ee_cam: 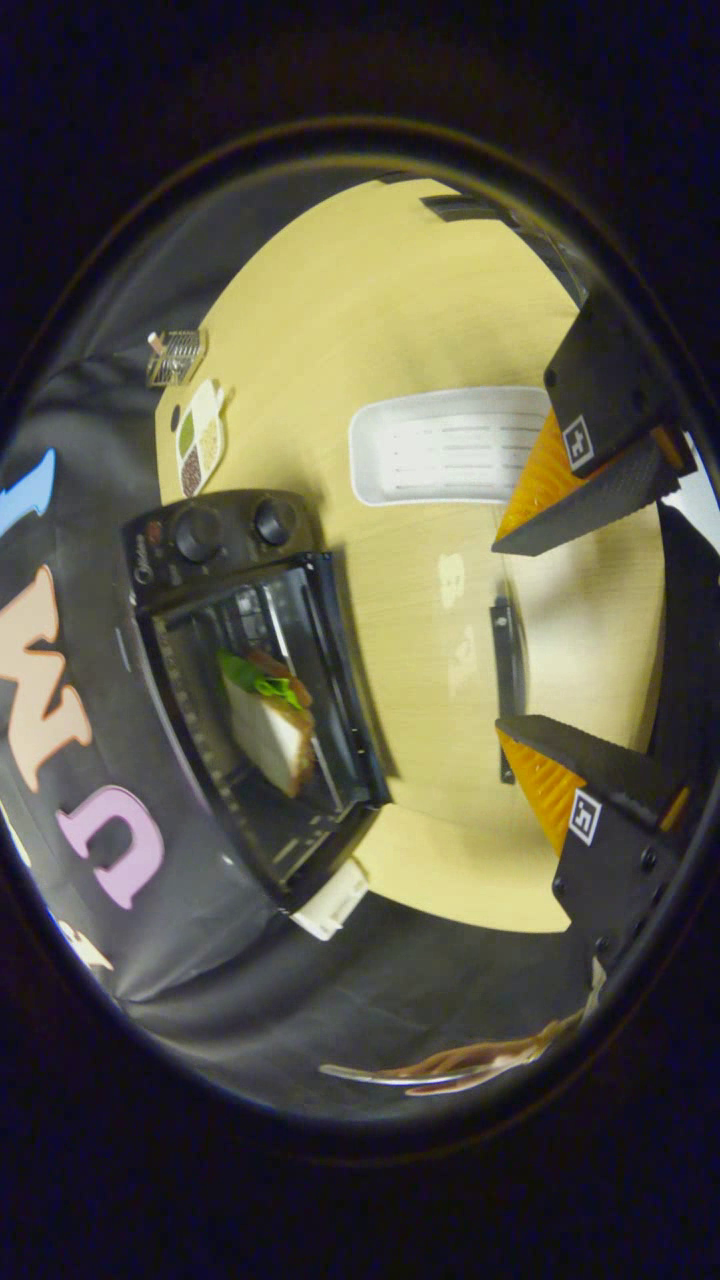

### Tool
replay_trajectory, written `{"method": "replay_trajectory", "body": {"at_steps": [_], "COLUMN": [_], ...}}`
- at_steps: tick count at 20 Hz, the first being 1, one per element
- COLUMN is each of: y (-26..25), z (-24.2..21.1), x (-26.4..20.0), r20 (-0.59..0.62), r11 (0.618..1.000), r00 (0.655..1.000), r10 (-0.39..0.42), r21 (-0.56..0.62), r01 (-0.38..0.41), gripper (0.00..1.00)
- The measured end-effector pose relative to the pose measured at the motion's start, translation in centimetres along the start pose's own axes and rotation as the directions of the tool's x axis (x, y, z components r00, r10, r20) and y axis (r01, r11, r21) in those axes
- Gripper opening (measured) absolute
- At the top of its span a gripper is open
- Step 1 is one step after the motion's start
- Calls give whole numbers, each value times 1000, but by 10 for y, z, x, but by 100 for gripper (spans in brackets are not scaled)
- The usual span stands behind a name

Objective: Open the toaster oven, put the food inside, and close the toaster oven door.

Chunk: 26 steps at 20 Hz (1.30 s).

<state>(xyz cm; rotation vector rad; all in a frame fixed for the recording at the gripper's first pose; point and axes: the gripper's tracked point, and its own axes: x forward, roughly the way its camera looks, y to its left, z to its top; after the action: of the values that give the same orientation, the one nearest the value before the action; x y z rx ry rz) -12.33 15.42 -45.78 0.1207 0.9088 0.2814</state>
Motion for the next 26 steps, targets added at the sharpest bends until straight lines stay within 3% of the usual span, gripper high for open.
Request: {"method": "replay_trajectory", "body": {"at_steps": [6,13,17,26], "y": [-4,1,11,47], "z": [-16,3,35,130], "x": [25,21,0,-17], "r20": [-57,-18,55,270], "r11": [999,997,998,982], "r00": [998,999,998,958], "r10": [25,35,29,95], "r21": [30,67,51,133], "r01": [-23,-34,-32,-135], "gripper": [98,98,98,99]}}
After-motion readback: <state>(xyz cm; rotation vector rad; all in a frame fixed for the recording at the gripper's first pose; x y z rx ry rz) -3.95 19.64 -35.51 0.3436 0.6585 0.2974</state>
